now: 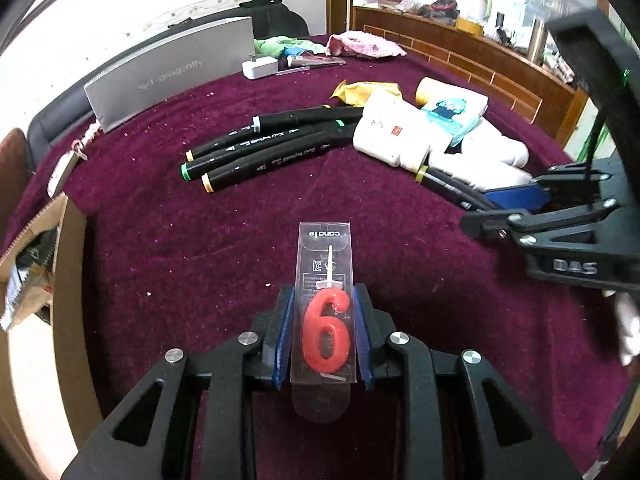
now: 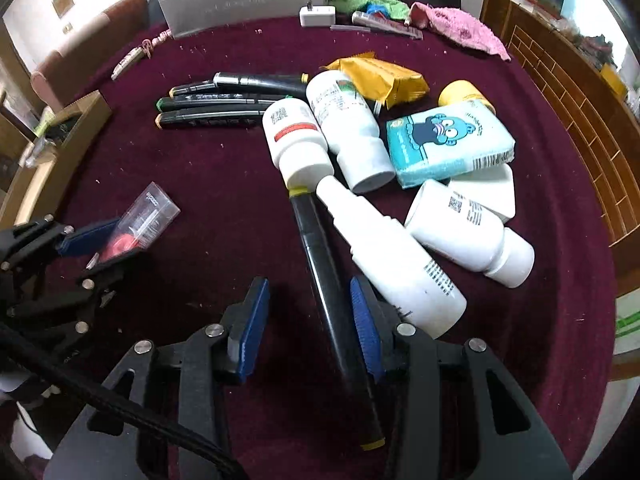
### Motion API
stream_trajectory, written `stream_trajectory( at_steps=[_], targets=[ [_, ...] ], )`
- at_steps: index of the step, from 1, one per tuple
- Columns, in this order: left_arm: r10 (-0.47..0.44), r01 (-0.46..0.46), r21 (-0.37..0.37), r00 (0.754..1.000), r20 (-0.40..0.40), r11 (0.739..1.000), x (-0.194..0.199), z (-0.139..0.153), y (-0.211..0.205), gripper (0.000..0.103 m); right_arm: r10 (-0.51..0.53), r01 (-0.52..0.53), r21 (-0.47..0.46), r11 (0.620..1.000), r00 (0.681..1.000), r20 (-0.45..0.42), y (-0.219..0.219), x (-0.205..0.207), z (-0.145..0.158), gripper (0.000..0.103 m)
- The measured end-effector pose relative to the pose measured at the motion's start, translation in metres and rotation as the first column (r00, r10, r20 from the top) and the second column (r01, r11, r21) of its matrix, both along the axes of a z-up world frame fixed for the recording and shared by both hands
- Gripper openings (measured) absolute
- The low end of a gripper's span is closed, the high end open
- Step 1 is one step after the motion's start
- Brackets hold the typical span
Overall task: Organize objects
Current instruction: 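Grasp the yellow-capped black marker with the right gripper and lift it, then carry the candle package and marker into the tray and open both grippers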
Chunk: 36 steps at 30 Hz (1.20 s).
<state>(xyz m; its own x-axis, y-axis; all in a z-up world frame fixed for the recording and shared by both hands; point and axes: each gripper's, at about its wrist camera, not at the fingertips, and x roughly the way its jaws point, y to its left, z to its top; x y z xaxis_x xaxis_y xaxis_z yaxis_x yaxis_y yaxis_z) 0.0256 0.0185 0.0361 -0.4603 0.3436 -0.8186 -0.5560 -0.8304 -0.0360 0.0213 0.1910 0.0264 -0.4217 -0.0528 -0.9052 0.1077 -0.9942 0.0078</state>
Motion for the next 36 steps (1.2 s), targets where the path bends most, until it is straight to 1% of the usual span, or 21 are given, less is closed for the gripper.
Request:
stream_trajectory(
  at_steps=[1, 2, 3, 5, 6, 8, 10, 13, 16, 18, 20, 22, 23, 25, 27, 30, 32, 36],
  targets=[
    [0.003, -0.004, 0.031, 1.000, 0.017, 1.000, 0.000, 0.001, -0.005, 0.023, -0.001, 0.002, 0.026, 1.000, 1.000, -0.007, -0.003, 0.001, 0.000, 0.023],
    [0.011, -0.013, 0.059, 0.999, 0.031, 0.998, 0.000, 0.002, -0.010, 0.023, 0.001, -0.001, 0.032, 0.999, 1.000, -0.007, -0.006, 0.002, 0.000, 0.014],
    [0.015, -0.018, 0.095, 0.999, 0.040, 0.995, 0.003, 0.005, -0.018, 0.023, -0.002, 0.003, 0.042, 0.999, 1.000, -0.003, -0.009, 0.003, 0.000, 0.012],
    [0.020, -0.025, 0.123, 0.999, 0.039, 0.992, 0.008, 0.011, -0.027, 0.023, -0.008, 0.008, 0.031, 0.999, 1.000, -0.006, -0.013, 0.006, 0.002, 0.012],
    [0.026, -0.031, 0.149, 0.999, 0.036, 0.988, 0.014, 0.018, -0.036, 0.023, -0.013, 0.013, 0.019, 1.000, 1.000, -0.012, -0.014, 0.007, 0.004, 0.012],
    [0.038, -0.043, 0.180, 0.999, 0.029, 0.983, 0.021, 0.027, -0.048, 0.023, -0.015, 0.015, -0.020, 1.000, 1.000, -0.021, -0.018, 0.012, 0.011, 0.012],
    [0.060, -0.062, 0.221, 0.998, 0.013, 0.973, 0.031, 0.040, -0.067, 0.023, -0.010, 0.007, -0.079, 0.997, 0.999, -0.037, -0.021, 0.020, 0.022, 0.012],
    [0.098, -0.092, 0.267, 0.995, -0.010, 0.959, 0.044, 0.060, -0.099, 0.023, 0.029, -0.039, -0.162, 0.986, 0.998, -0.060, -0.039, 0.030, 0.042, 0.012],
    [0.156, -0.141, 0.290, 0.987, -0.030, 0.947, 0.053, 0.079, -0.138, 0.023, 0.086, -0.104, -0.226, 0.969, 0.993, -0.085, -0.063, 0.039, 0.065, 0.013],
    [0.207, -0.188, 0.299, 0.978, -0.034, 0.936, 0.052, 0.087, -0.166, 0.023, 0.131, -0.154, -0.289, 0.945, 0.987, -0.096, -0.083, 0.039, 0.081, 0.013],
    [0.277, -0.253, 0.294, 0.960, -0.040, 0.922, 0.047, 0.094, -0.197, 0.023, 0.171, -0.199, -0.345, 0.917, 0.979, -0.108, -0.106, 0.033, 0.095, 0.013],
    [0.349, -0.323, 0.255, 0.935, -0.064, 0.911, 0.038, 0.097, -0.225, 0.024, 0.218, -0.245, -0.386, 0.889, 0.969, -0.115, -0.136, 0.028, 0.107, 0.013],
    [0.375, -0.350, 0.240, 0.925, -0.066, 0.906, 0.032, 0.096, -0.236, 0.024, 0.245, -0.271, -0.390, 0.880, 0.962, -0.117, -0.155, 0.022, 0.111, 0.013],
    [0.431, -0.411, 0.199, 0.900, -0.067, 0.889, 0.017, 0.091, -0.260, 0.024, 0.274, -0.294, -0.389, 0.873, 0.956, -0.107, -0.186, 0.010, 0.112, 0.013],
    [0.475, -0.461, 0.158, 0.878, -0.060, 0.873, -0.002, 0.081, -0.279, 0.024, 0.299, -0.302, -0.412, 0.859, 0.951, -0.074, -0.219, -0.008, 0.105, 0.013],
    [0.516, -0.508, 0.127, 0.856, -0.031, 0.852, -0.025, 0.065, -0.300, 0.024, 0.316, -0.294, -0.415, 0.861, 0.948, -0.016, -0.266, -0.036, 0.084, 0.013],
    [0.526, -0.523, 0.102, 0.850, -0.004, 0.846, -0.046, 0.051, -0.306, 0.024, 0.323, -0.279, -0.430, 0.858, 0.946, 0.031, -0.294, -0.055, 0.065, 0.013],
    [0.529, -0.531, 0.092, 0.847, 0.050, 0.842, -0.068, 0.034, -0.308, 0.024, 0.313, -0.246, -0.431, 0.868, 0.946, 0.089, -0.331, -0.084, 0.037, 0.013]
  ],
)
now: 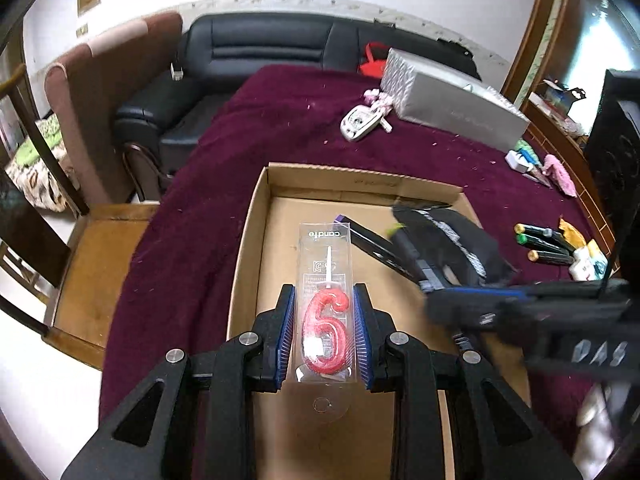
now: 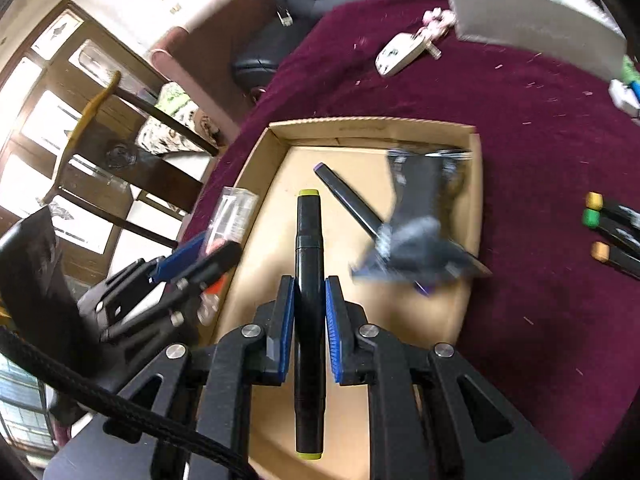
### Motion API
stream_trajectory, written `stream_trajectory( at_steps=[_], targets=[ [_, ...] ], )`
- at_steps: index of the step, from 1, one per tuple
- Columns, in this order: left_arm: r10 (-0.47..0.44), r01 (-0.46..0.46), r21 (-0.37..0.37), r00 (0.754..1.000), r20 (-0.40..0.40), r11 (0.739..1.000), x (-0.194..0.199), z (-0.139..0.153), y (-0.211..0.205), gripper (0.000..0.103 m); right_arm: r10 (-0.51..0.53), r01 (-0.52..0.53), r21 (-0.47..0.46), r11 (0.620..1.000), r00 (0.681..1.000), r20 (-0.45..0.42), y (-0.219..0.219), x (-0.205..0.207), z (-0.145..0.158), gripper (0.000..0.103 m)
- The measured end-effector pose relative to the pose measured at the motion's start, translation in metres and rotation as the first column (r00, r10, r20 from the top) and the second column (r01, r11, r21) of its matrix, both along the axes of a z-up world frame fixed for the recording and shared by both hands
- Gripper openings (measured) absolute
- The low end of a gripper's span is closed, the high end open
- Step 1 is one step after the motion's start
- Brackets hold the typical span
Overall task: Organize objects
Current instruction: 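Carry the candle package and marker into the tray and open both grippers, then withdraw both grippers from the tray back toward the clutter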
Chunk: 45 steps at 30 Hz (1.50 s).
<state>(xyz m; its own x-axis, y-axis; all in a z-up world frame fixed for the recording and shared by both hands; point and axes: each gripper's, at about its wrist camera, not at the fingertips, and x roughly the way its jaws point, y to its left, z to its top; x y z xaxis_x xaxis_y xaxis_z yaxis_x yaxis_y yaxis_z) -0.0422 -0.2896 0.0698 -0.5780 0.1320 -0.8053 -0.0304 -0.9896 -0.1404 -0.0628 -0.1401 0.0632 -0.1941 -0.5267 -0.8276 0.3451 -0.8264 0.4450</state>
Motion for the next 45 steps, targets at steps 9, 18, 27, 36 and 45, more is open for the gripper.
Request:
stream_trajectory(
  at_steps=[9, 18, 27, 36, 45],
  targets=[
    [0.044, -0.046, 0.043, 0.998, 0.054, 0.998, -0.029, -0.028, -0.017, 0.024, -0.033, 0.032, 0.065, 0.997, 0.999, 0.005, -0.024, -0.034, -0.023, 0.013],
    [0.098, -0.102, 0.198, 0.995, 0.031, 0.975, -0.020, -0.024, -0.041, 0.028, -0.044, 0.047, 0.090, 0.995, 0.998, -0.037, -0.029, -0.038, -0.020, 0.014],
    [0.067, -0.056, 0.322, 0.997, -0.023, 0.945, 0.004, 0.005, -0.036, 0.055, -0.103, 0.104, -0.001, 0.995, 0.986, -0.134, 0.011, -0.020, 0.025, 0.027],
    [-0.114, 0.121, 0.639, 0.992, -0.052, 0.760, 0.045, 0.035, 0.002, 0.069, -0.194, 0.200, -0.008, 0.980, 0.941, -0.278, 0.131, 0.042, 0.069, 0.050],
    [-0.303, 0.255, 0.859, 0.945, -0.124, 0.444, 0.081, 0.032, 0.102, 0.087, -0.406, 0.406, -0.045, 0.913, 0.886, -0.223, 0.272, 0.062, 0.059, 0.060]
  ],
)
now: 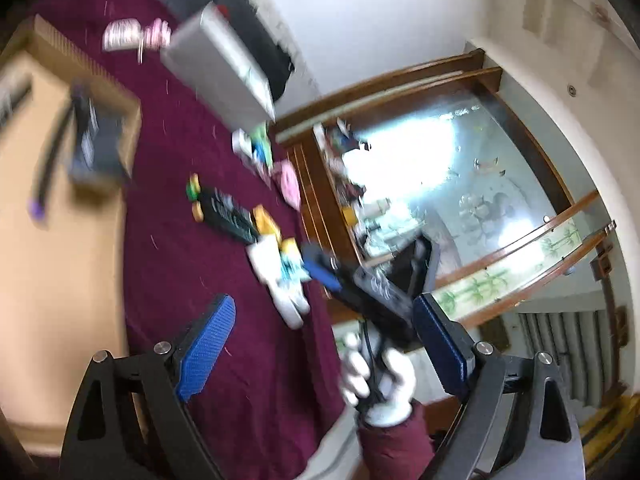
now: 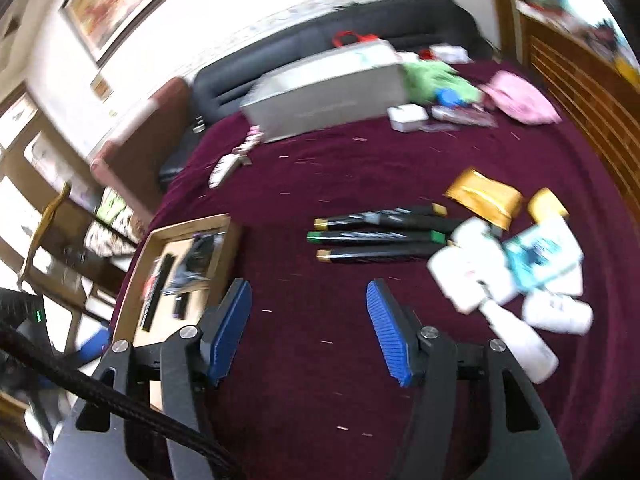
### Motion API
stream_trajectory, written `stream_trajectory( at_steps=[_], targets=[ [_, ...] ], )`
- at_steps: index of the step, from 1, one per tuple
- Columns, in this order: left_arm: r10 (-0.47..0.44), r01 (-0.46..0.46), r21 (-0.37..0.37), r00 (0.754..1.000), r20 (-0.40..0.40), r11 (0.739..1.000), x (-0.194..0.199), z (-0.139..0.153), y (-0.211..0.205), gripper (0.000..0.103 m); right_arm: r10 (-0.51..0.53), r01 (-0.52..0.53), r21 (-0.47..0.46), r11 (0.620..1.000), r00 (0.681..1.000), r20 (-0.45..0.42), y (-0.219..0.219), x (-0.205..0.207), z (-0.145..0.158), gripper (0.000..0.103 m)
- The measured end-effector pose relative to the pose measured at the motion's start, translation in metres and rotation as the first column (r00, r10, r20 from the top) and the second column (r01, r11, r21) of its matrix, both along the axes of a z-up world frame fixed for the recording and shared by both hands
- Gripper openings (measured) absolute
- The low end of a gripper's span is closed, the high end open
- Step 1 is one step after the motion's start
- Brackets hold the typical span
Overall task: Organize objects
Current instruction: 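Withdraw both grippers from the tray back toward the clutter, then grasp the red-label white bottle with the right gripper while the left grasps the green-label bottle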
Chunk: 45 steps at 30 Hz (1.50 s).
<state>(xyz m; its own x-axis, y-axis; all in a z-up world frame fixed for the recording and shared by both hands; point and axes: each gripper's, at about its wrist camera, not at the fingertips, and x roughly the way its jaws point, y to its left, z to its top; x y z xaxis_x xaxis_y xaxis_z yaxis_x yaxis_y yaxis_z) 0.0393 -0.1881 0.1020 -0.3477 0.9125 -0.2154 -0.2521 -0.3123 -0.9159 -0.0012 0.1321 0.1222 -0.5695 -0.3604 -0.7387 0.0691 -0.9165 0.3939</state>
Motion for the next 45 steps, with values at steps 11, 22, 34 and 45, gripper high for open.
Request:
stream_trajectory(
  at_steps=[11, 22, 34, 45],
  targets=[
    [0.063, -0.081, -0.338, 0.996, -0.063, 0.938, 0.022, -0.008, 0.030, 0.087, -0.096, 0.086, 0.097, 0.992, 0.989, 0.110, 0.059, -0.048, -0.055, 0.059],
    [0.033, -0.087, -0.530, 0.993, -0.111, 0.844, 0.018, 0.000, 0.055, 0.087, -0.053, 0.000, 0.248, 0.969, 0.977, 0.208, 0.032, -0.067, -0.094, 0.032],
    [-0.243, -0.050, -0.807, 0.941, -0.235, 0.589, -0.061, 0.003, 0.176, 0.083, -0.142, 0.138, -0.141, 0.980, 0.990, -0.019, 0.106, 0.015, -0.085, 0.032],
    [-0.207, -0.029, -0.819, 0.962, -0.179, 0.574, -0.100, -0.033, 0.294, 0.083, -0.299, 0.236, -0.428, 0.873, 0.950, -0.085, 0.192, 0.060, -0.095, 0.032]
  ],
)
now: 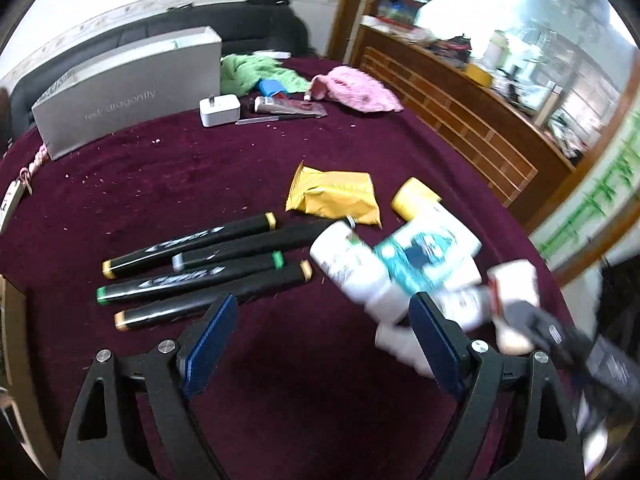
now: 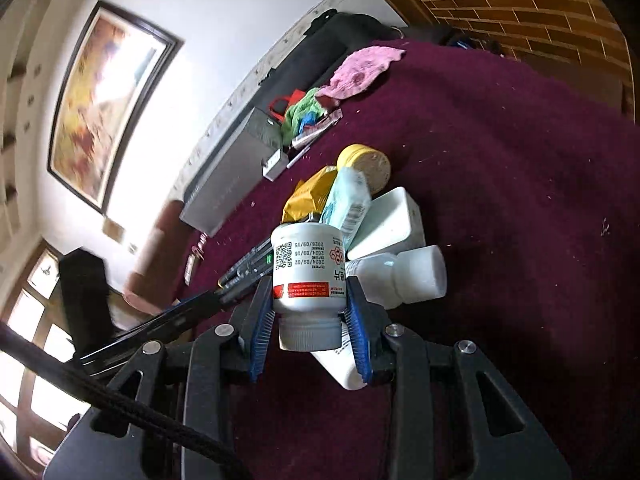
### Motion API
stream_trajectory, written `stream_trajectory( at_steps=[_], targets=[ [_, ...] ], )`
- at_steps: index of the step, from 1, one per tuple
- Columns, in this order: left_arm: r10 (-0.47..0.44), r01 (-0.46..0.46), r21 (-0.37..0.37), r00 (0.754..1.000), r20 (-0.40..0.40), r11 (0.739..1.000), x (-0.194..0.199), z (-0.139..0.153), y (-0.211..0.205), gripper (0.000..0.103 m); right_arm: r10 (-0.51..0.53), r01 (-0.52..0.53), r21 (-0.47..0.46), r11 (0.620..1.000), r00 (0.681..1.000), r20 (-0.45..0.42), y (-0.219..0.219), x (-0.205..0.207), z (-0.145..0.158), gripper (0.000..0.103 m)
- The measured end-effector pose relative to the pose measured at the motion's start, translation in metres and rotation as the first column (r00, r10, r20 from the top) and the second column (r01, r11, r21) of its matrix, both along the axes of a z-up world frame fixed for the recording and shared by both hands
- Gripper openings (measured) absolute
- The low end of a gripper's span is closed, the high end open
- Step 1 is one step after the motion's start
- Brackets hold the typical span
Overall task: Organize objects
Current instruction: 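Grasp the red-label white bottle with the right gripper while the left grasps the green-label bottle, then carry both white bottles over the cardboard tray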
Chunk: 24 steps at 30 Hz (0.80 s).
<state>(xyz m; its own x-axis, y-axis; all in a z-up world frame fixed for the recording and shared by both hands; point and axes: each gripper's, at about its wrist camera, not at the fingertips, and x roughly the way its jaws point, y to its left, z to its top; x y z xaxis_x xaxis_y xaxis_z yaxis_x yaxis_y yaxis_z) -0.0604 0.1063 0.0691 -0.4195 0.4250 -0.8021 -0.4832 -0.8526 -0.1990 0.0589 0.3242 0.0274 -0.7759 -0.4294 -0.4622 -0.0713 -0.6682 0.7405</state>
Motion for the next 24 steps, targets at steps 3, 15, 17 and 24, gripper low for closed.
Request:
stream_trajectory(
  at_steps=[3, 15, 17, 24],
  targets=[
    [0.037, -0.037, -0.018, 0.999, 0.023, 0.999, -0.015, -0.012, 0.025, 0.083, 0.002, -0.003, -0.031, 1.000, 1.000, -0.027, 0.002, 0.003, 0.003, 0.032],
    [-0.100, 0.098, -0.094, 0.995, -0.012, 0.991, -0.004, -0.026, 0.057, 0.029, 0.045, -0.050, -0.103, 0.993, 0.998, -0.049, 0.001, 0.002, 0.001, 0.033],
    [-0.087, 0.086, -0.078, 0.996, -0.015, 0.993, 0.001, -0.021, 0.048, 0.029, 0.047, -0.051, -0.094, 0.994, 0.998, -0.043, 0.000, 0.000, 0.000, 0.033],
    [-0.067, 0.062, -0.065, 0.995, -0.077, 0.996, 0.045, 0.006, -0.011, 0.029, 0.090, -0.091, -0.058, 0.994, 0.996, -0.016, -0.010, -0.005, -0.004, 0.033]
  ],
)
